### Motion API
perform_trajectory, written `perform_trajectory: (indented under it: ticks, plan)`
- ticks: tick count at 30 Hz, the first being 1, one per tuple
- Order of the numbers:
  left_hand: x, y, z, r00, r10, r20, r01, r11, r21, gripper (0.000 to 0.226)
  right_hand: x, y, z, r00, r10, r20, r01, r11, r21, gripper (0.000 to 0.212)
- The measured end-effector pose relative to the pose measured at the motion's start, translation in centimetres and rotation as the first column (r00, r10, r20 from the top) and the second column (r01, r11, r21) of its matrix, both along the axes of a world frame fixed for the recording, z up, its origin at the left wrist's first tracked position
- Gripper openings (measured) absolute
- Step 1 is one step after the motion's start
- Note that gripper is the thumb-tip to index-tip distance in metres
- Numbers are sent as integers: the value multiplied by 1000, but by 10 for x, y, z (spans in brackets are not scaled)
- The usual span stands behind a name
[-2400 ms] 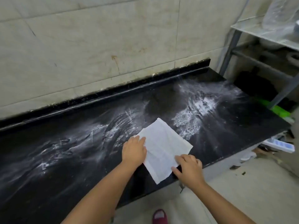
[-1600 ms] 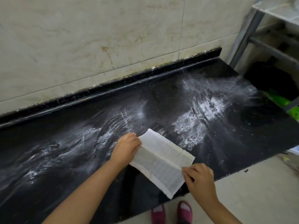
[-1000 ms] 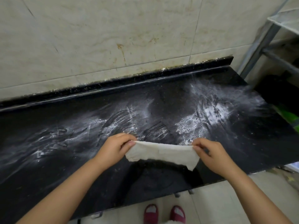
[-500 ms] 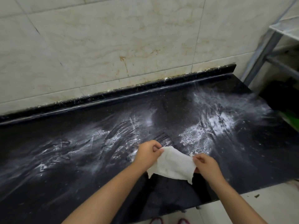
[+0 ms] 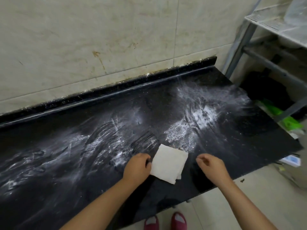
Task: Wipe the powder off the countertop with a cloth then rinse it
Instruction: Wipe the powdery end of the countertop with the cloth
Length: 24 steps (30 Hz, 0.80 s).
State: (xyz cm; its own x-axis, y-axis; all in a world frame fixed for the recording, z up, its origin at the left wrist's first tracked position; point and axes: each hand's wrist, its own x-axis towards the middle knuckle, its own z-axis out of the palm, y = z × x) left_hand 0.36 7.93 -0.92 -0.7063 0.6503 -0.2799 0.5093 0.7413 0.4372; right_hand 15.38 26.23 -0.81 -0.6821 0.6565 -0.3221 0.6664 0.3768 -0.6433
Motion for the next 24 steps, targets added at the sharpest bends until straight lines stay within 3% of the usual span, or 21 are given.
perform_trajectory:
  ticks: [4,8,12,15,20,24]
  plan:
    - [13,-19,-15,997,-58,-42,55,997,-60,28,-30,-13,-2,987,151,52,-159,968,195,37]
    - [26,-14,-21,996,31,-86,-34,999,-26,25,-49,-15,-5,927,209,312,-311,892,327,36]
    - [33,-4,-20,986,166,-21,-165,985,46,24,-56,-17,-6,905,200,375,-316,906,282,34]
    - [35,-2,-23,953,275,124,-295,936,193,19,-57,-20,-5,960,157,232,-196,968,155,22]
    - [39,4,-17,932,254,259,-337,872,356,13,-36,-27,3,997,58,-43,-57,998,24,9]
    - [27,-4,-4,913,260,314,-385,802,457,39,-12,-36,12,979,-84,-187,59,989,-133,25]
